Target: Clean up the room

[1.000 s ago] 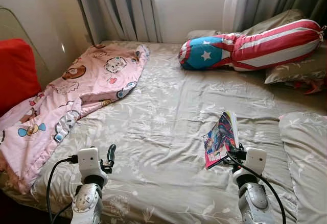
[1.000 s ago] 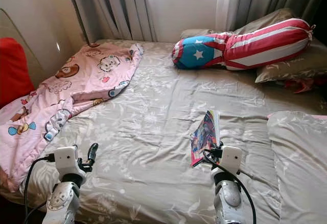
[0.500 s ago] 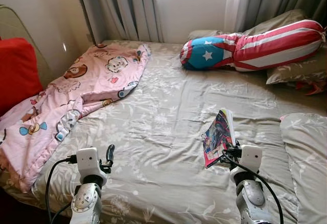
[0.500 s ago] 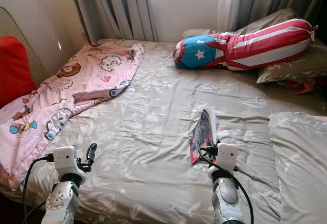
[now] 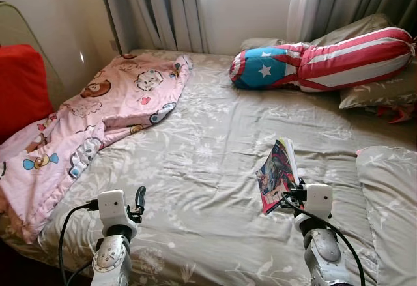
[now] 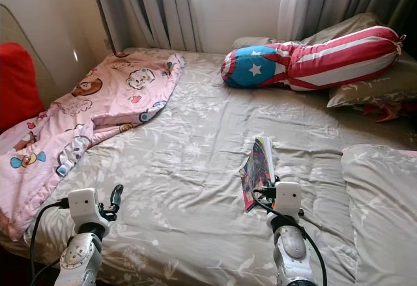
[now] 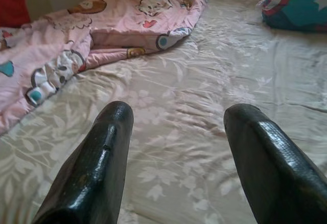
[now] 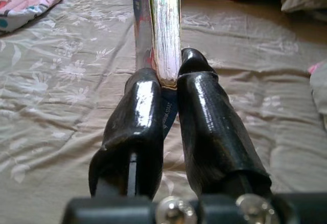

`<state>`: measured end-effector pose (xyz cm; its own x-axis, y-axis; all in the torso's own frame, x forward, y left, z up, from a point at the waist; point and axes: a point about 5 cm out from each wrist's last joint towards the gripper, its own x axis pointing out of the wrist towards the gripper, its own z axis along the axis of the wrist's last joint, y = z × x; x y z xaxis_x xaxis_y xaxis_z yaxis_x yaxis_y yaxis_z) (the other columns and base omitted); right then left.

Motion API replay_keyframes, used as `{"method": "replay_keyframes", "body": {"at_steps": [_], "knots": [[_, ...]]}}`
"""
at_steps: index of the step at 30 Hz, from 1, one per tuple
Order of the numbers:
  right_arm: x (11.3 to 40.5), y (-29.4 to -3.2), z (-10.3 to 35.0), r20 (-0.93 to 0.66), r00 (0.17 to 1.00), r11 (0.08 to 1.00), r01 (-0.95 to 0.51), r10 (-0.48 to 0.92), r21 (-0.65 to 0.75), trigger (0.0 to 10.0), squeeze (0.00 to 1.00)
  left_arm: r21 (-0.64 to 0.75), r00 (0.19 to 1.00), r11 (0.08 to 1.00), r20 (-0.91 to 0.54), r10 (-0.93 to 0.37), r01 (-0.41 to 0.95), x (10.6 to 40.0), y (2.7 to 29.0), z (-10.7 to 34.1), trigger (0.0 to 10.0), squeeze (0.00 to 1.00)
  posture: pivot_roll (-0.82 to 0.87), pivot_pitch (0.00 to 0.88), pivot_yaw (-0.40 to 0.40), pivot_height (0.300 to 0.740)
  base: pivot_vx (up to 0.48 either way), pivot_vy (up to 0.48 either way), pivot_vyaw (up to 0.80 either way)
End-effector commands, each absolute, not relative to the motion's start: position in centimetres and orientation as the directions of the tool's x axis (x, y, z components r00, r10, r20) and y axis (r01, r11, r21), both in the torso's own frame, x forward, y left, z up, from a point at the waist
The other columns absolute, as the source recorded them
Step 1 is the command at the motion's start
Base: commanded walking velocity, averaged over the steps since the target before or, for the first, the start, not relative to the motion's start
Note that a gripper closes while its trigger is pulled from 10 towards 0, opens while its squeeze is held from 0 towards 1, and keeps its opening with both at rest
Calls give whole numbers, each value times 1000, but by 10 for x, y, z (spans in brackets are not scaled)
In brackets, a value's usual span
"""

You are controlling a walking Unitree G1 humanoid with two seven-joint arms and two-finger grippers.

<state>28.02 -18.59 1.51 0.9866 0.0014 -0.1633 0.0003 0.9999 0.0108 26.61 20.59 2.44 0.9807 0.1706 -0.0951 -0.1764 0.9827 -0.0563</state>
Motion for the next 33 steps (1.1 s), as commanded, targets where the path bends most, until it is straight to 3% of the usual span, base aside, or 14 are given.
{"method": "replay_keyframes", "body": {"at_steps": [1, 16, 24, 33], "knots": [[292, -184, 33, -75, 997, 999, -29, 28, -14, 10000, 0, -70, 976, 978, -106, 190, -198, 263, 206, 20, 10000, 0, -182, 0, -20, 710, 0, 0, 0], [294, -185, 35, -82, 996, 1000, -15, 14, -5, 10000, 0, -62, 976, 979, -109, 188, -196, 261, 205, 19, 10000, 0, -189, 0, -12, 710, 0, 0, 0], [290, -187, 30, -100, 995, 1000, -5, 5, -4, 10000, 0, -58, 979, 982, -105, 176, -183, 262, 204, 20, 10000, 0, -187, 1, -8, 665, 0, 0, 0], [290, -185, 32, -81, 997, 1000, -5, 6, 5, 10000, 0, -58, 978, 981, -105, 179, -186, 262, 204, 20, 10000, 0, -181, 0, -11, 660, 0, 0, 0]]}}
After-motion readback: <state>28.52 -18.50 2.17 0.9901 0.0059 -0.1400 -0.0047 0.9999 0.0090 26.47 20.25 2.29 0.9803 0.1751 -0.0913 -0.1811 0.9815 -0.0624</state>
